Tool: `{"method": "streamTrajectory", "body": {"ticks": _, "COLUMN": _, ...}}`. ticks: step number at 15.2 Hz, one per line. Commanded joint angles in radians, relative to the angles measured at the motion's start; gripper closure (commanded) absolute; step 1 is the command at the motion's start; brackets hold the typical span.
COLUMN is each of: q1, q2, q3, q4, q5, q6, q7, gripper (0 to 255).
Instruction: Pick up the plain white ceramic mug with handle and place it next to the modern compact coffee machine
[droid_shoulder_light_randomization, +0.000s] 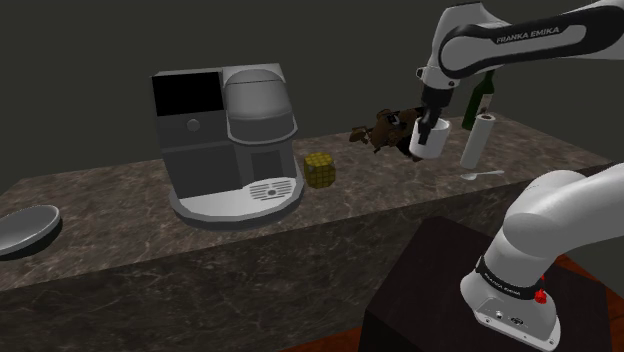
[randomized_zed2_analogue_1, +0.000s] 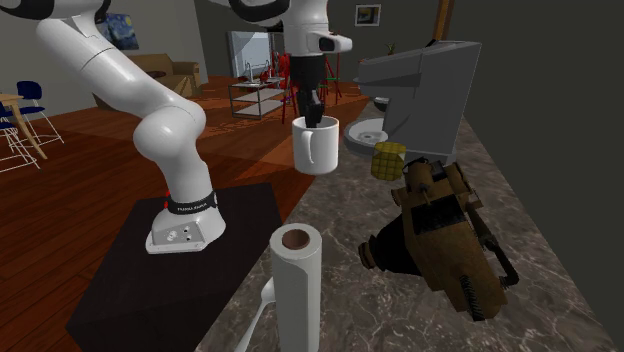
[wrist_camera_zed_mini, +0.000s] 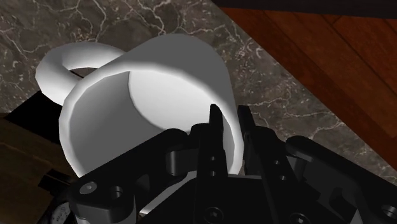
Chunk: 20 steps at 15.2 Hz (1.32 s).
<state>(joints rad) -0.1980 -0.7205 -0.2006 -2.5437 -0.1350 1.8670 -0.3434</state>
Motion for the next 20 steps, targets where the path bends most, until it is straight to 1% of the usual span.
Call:
{"method": "streamTrajectory", "body": {"ticks": 1, "q1": 0.002, "q2": -0.002, "q3": 0.004, "q4": 0.028, "q5": 0.004, "q6": -0.030, "q7": 0.001, "gripper": 255}}
{"method": "streamTrajectory", "body": {"ticks": 20, "q1": 0.014, "q2": 0.031, "q3": 0.027, "q4": 0.305, "q5": 0.026, "q6": -0.275, "q7": -0.006, "gripper": 255}}
